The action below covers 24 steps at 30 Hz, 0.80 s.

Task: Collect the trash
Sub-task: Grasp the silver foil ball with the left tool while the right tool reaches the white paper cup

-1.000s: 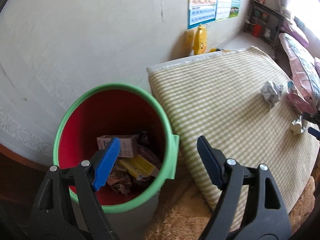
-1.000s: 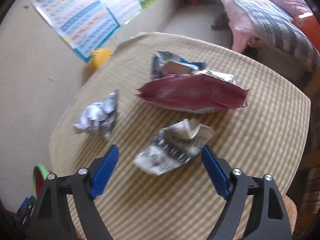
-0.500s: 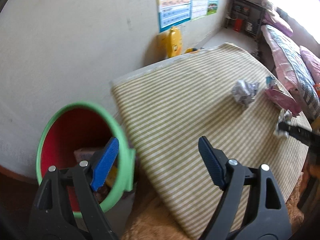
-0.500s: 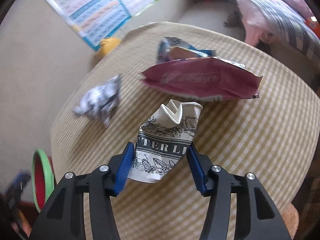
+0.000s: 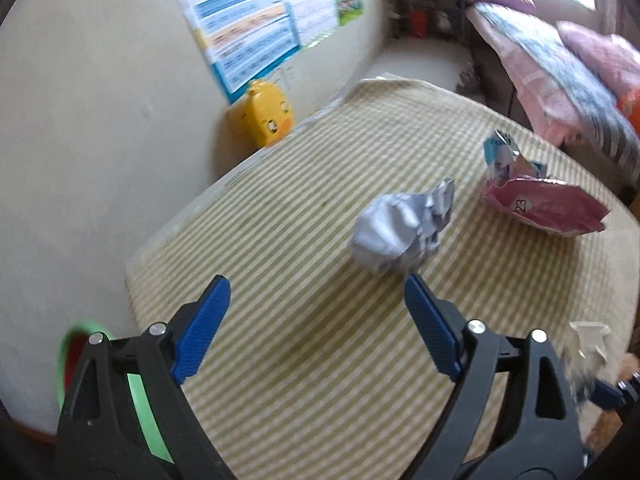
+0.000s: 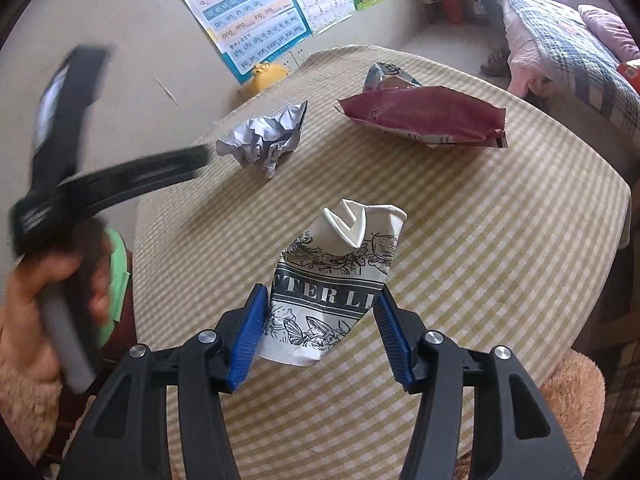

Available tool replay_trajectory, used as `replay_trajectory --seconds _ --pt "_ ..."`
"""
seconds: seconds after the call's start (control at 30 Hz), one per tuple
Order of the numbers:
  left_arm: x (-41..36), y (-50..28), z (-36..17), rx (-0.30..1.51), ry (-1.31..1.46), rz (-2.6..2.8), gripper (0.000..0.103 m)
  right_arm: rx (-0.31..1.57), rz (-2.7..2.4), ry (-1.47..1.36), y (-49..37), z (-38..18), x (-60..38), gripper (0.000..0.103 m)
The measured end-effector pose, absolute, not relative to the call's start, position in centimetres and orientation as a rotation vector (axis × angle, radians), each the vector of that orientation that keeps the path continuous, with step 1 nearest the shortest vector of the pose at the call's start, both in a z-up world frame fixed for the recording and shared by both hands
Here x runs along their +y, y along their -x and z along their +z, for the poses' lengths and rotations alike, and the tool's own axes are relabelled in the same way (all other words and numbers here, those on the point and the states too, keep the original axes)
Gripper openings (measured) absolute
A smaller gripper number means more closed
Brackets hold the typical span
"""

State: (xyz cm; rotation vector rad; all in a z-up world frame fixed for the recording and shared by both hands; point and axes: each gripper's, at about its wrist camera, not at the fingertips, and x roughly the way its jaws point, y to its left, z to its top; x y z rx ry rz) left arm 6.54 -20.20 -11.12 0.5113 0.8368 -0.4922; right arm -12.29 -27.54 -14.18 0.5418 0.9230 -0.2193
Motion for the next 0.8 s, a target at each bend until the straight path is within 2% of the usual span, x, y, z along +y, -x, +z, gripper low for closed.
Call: replay_trajectory --seconds 0.2,0.53,0.57,0.63,0.67,0.73,0.8 --pt "-25.0 -7.6 -12.7 0.815 -0.631 -0.511 0.087 0.904 -0.227 -0.609 13.0 -14.3 -29.2 0.053" --pt "-28.0 -8.3 -15.5 0.914 -0.697 -0.570 0.087 0.897 -0.216 -0.678 13.4 -14.9 -30.4 0.054" --pt "-28.1 -8.6 -15.7 0.941 -0.679 -0.573 0.085 0.901 -0.212 -0.675 13.3 -14.9 -30.4 0.054" --pt "-28.2 -8.8 -16.0 0.974 -0.648 -0.567 0.072 0.906 -0.202 -0.664 13.2 -14.9 -30.1 0.054" --pt "-28.2 -8.8 -16.1 0.980 -0.644 -0.561 0.069 0.907 -0.199 -0.660 13.2 -14.9 -30.0 0.054" --pt "-28.0 -8.9 -16.0 0.978 -0.640 -0.554 0.052 0.909 -0.192 -0.653 13.1 -14.9 -29.9 0.054" --pt "-27.7 -8.9 -15.7 0.979 -0.624 -0.566 0.049 0.911 -0.189 -0.655 13.0 -15.0 -29.8 0.053"
